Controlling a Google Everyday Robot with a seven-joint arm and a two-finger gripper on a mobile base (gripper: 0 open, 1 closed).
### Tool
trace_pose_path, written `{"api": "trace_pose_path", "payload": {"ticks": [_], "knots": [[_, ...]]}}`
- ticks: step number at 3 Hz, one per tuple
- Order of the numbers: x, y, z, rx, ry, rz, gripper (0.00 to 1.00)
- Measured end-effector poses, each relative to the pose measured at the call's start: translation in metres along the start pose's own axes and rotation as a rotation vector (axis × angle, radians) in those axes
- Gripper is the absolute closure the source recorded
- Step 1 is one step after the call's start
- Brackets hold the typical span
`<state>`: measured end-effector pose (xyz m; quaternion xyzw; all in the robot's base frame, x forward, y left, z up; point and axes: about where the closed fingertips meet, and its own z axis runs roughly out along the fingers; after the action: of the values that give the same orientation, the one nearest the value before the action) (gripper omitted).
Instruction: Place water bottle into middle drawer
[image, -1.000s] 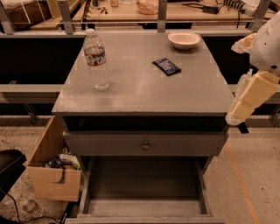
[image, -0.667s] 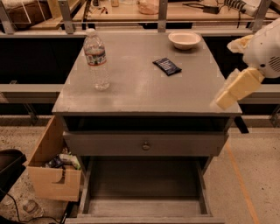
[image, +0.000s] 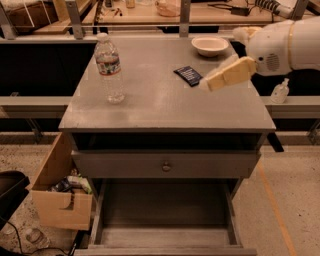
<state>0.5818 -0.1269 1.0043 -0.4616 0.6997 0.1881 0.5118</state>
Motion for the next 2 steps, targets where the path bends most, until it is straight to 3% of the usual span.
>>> {"api": "trace_pose_path", "payload": {"ticks": [1, 2], "knots": [[-0.0345, -0.0005, 0.0276, -0.024, -0.047, -0.008, 0.00], [-0.0398, 0.0018, 0.0337, -0.034, -0.050, -0.013, 0.00]]}}
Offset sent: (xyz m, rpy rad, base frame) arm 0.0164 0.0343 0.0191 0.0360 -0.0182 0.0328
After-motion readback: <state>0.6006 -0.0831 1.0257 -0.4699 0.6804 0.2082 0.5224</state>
